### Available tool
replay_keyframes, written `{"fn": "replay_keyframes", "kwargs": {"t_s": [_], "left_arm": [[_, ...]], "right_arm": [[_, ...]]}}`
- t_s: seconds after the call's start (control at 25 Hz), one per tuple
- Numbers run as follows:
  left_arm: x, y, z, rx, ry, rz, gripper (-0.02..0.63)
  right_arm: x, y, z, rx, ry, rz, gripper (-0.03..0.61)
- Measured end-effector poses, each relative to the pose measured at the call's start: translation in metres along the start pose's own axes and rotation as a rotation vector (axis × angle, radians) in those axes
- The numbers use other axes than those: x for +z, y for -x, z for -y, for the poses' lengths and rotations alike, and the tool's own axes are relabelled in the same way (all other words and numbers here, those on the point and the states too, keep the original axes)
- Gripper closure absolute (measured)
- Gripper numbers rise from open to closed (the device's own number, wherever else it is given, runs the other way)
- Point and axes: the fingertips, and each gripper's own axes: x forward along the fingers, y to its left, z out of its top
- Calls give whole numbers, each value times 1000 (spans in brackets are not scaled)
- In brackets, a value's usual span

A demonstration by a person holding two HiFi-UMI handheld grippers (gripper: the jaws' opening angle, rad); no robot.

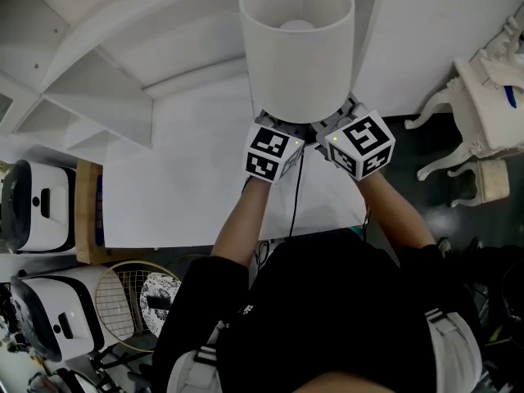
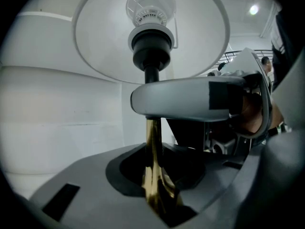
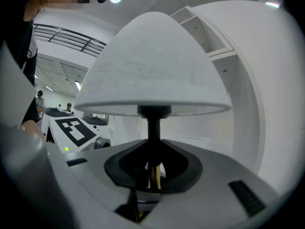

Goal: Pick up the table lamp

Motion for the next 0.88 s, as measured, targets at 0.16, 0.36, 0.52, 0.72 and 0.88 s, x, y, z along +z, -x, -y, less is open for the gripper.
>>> {"fn": "replay_keyframes", "kwargs": {"t_s": [0.16, 0.36, 0.52, 0.72, 0.88], "left_arm": [[-1, -1, 2, 0, -1, -7, 512], [-5, 1, 3, -10, 6, -12, 512], [-3, 1, 4, -11, 8, -10, 512], [-2, 2, 4, -13, 7, -10, 512], [-3, 2, 6, -14, 9, -13, 512]], "right_arm": [[-2, 2, -1, 4, 6, -9, 495], [-5, 1, -3, -1, -4, -13, 495], [-4, 2, -1, -3, -7, -11, 495], [-3, 3, -2, -5, -5, -13, 495], [-4, 4, -3, -5, -7, -14, 495]]}}
